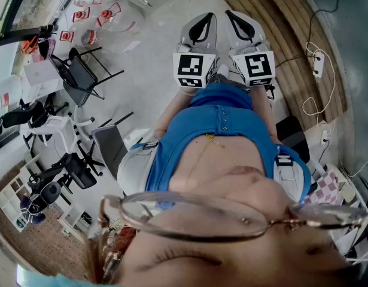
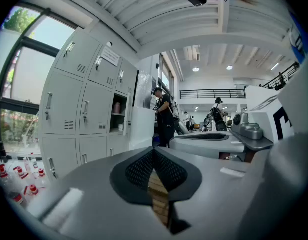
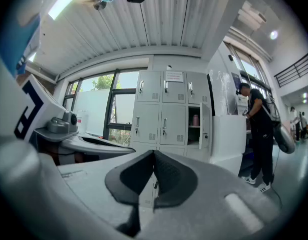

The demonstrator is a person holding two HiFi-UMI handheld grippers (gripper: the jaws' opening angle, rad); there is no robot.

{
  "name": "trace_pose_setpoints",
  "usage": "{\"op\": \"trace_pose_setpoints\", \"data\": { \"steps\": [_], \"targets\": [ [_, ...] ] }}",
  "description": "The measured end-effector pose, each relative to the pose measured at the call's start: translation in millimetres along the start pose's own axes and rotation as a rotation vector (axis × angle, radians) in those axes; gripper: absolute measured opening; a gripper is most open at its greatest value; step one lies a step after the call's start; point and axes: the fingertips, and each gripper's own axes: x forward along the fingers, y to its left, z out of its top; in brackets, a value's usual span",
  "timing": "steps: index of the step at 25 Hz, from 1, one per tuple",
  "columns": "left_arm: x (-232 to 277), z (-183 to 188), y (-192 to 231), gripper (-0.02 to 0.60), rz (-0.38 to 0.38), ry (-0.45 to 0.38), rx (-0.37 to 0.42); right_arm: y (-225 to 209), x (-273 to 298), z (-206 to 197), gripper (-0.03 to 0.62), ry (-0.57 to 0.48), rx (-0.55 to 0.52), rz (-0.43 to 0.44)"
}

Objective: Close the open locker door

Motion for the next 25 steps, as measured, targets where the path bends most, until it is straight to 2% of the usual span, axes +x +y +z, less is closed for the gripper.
{"op": "trace_pose_setpoints", "data": {
  "steps": [9, 16, 25],
  "targets": [
    [9, -2, -2, 0.002, -0.006, -0.003, -0.013, -14, 2, -8, 0.002, -0.022, 0.047, 0.0],
    [38, 9, 35, 0.0, -0.011, -0.024, -0.022, -24, 45, -1, 0.002, -0.039, 0.072, 0.016],
    [103, 28, 86, 0.0, -0.084, -0.038, -0.013, -58, 123, 10, 0.002, -0.045, 0.047, -0.02]
  ]
}}
